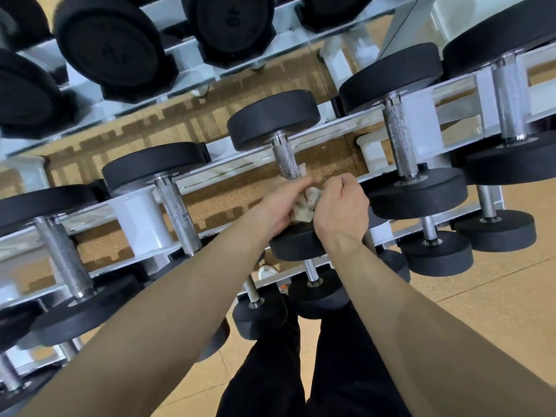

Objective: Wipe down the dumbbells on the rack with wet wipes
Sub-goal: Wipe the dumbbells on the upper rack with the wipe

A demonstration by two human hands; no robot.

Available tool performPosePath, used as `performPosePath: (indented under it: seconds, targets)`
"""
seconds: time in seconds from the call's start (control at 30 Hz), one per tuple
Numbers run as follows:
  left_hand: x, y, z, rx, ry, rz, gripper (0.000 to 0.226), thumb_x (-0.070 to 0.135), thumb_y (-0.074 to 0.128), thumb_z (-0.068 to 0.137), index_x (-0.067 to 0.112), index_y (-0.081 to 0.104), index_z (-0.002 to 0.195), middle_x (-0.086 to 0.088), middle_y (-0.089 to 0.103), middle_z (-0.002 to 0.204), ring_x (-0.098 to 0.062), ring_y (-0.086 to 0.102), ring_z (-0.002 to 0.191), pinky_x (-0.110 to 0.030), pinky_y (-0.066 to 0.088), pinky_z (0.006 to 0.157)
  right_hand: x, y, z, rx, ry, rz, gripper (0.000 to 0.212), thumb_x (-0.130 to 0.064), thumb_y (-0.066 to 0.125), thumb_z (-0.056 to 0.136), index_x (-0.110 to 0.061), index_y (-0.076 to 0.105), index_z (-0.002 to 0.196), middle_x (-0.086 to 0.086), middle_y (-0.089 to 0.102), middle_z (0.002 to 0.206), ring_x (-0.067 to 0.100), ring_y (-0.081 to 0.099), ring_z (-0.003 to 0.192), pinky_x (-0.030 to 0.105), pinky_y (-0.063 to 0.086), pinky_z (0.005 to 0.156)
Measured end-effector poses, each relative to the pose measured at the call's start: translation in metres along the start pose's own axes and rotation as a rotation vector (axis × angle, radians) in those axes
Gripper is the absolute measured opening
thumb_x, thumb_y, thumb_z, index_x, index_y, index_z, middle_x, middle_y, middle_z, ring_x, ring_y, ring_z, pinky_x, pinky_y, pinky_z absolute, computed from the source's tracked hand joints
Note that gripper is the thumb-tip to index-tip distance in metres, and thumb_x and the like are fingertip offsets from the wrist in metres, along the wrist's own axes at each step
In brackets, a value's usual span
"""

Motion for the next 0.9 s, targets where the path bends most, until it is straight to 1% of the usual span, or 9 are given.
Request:
performPosePath:
  seconds: [0.13, 0.23, 0.3, 0.4, 0.53, 0.63, 0.73, 0.83, 0.9]
  targets:
    - [0.005, -0.001, -0.005, -0.014, -0.087, 0.088, 0.004, 0.013, 0.069, 0.092, 0.011, 0.071, 0.095, -0.003, 0.070, 0.080, -0.017, 0.064, 0.077, -0.032, 0.053, 0.080, 0.001, -0.001, 0.001, 0.002, 0.002, 0.002, 0.026, -0.036, 0.028, 0.083, -0.024, 0.049, 0.074, 0.003, 0.063, 0.089, 0.031, 0.058, 0.090, 0.054, 0.047, 0.095]
    - [0.007, -0.015, -0.010, 0.066, -0.029, 0.312, 0.012, 0.016, 0.073, 0.090, 0.014, 0.071, 0.102, 0.000, 0.073, 0.088, -0.015, 0.067, 0.082, -0.027, 0.051, 0.074, 0.001, -0.001, 0.002, -0.005, -0.001, 0.009, 0.026, -0.035, 0.027, 0.083, -0.025, 0.049, 0.073, 0.003, 0.063, 0.089, 0.031, 0.058, 0.090, 0.054, 0.046, 0.096]
    - [0.001, -0.032, -0.016, 0.131, 0.064, 0.434, 0.025, 0.018, 0.080, 0.085, 0.017, 0.070, 0.108, -0.004, 0.077, 0.101, -0.019, 0.072, 0.091, -0.032, 0.056, 0.077, 0.002, 0.000, 0.002, -0.017, 0.000, 0.005, 0.026, -0.035, 0.027, 0.084, -0.026, 0.048, 0.072, -0.001, 0.061, 0.086, 0.029, 0.057, 0.089, 0.054, 0.046, 0.097]
    - [-0.006, -0.047, -0.035, 0.225, 0.113, 0.429, 0.016, 0.015, 0.073, 0.093, 0.013, 0.071, 0.109, -0.007, 0.077, 0.100, -0.018, 0.072, 0.089, -0.029, 0.058, 0.075, 0.003, 0.000, 0.002, -0.020, -0.009, 0.000, 0.027, -0.035, 0.027, 0.086, -0.027, 0.048, 0.072, -0.005, 0.059, 0.082, 0.027, 0.057, 0.086, 0.054, 0.046, 0.097]
    - [0.005, -0.045, -0.062, 0.238, 0.225, 0.287, 0.010, 0.010, 0.065, 0.097, 0.017, 0.072, 0.099, -0.003, 0.078, 0.095, -0.016, 0.075, 0.088, -0.027, 0.061, 0.073, 0.003, 0.001, 0.003, -0.021, -0.021, -0.002, 0.027, -0.029, 0.034, 0.095, -0.030, 0.047, 0.072, -0.008, 0.057, 0.079, 0.026, 0.058, 0.084, 0.054, 0.047, 0.098]
    - [0.017, -0.048, -0.071, 0.213, 0.262, 0.178, 0.025, 0.004, 0.060, 0.091, 0.018, 0.074, 0.106, -0.006, 0.076, 0.107, -0.023, 0.072, 0.102, -0.043, 0.061, 0.086, 0.003, -0.001, 0.003, -0.004, -0.042, -0.008, 0.025, -0.030, 0.033, 0.094, -0.028, 0.050, 0.076, -0.006, 0.058, 0.080, 0.027, 0.057, 0.082, 0.053, 0.048, 0.095]
    - [0.019, -0.044, -0.077, 0.129, 0.226, 0.021, 0.027, 0.005, 0.056, 0.088, 0.013, 0.071, 0.108, -0.012, 0.075, 0.115, -0.030, 0.069, 0.111, -0.053, 0.055, 0.098, -0.001, -0.002, -0.001, 0.018, -0.096, -0.012, 0.027, -0.036, 0.030, 0.089, -0.024, 0.054, 0.085, -0.003, 0.060, 0.085, 0.025, 0.056, 0.083, 0.049, 0.047, 0.094]
    - [0.015, -0.035, -0.080, 0.002, 0.145, -0.203, 0.020, 0.012, 0.045, 0.096, 0.008, 0.059, 0.111, -0.015, 0.074, 0.119, -0.030, 0.068, 0.107, -0.050, 0.051, 0.099, -0.004, -0.003, -0.008, -0.018, -0.233, 0.071, 0.032, -0.037, 0.031, 0.091, -0.028, 0.061, 0.095, -0.007, 0.065, 0.093, 0.019, 0.058, 0.090, 0.038, 0.047, 0.088]
    - [0.012, -0.033, -0.077, -0.040, 0.114, -0.274, 0.032, 0.025, 0.048, 0.098, 0.004, 0.062, 0.119, -0.017, 0.070, 0.126, -0.030, 0.066, 0.108, -0.046, 0.050, 0.098, -0.003, -0.003, -0.011, -0.144, -0.323, 0.176, 0.039, -0.040, 0.032, 0.096, -0.024, 0.067, 0.106, -0.009, 0.068, 0.098, 0.012, 0.060, 0.095, 0.031, 0.046, 0.087]
Point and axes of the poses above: each hand's wrist, its own z-axis towards the middle knuckle, its own y-axis out of the palm, x = y × z, the point moved 4 cm from there along z, towards the middle knuckle
